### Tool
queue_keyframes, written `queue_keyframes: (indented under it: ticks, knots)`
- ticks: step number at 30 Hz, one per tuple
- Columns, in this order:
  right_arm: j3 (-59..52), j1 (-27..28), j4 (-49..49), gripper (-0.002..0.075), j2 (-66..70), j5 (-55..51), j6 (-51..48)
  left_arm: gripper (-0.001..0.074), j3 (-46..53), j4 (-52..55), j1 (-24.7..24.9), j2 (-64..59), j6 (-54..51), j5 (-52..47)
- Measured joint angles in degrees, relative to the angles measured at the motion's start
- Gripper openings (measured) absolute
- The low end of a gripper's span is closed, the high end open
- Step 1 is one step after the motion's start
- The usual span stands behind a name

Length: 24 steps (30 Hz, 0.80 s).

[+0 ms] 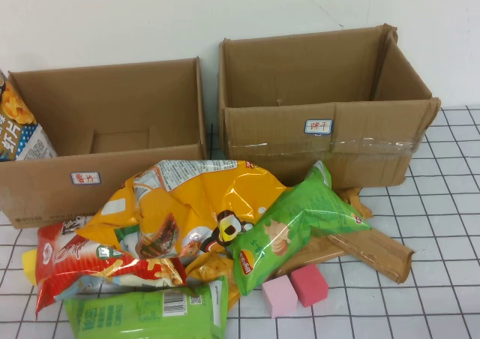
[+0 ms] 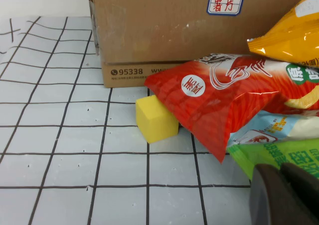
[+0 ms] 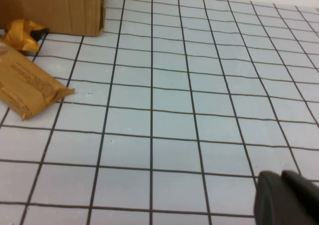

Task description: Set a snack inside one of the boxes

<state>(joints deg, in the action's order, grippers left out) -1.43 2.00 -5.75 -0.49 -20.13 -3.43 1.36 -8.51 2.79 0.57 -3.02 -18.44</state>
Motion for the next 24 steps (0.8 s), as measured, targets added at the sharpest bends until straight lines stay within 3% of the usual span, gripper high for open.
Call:
queue_keyframes:
  ticks: [24]
  knots:
    - [0.0,0.0,1.7,-0.0001,0.0,0.0,0.0,-0.0001,0.0,-0.9,0.0,0.0,0.0,0.0]
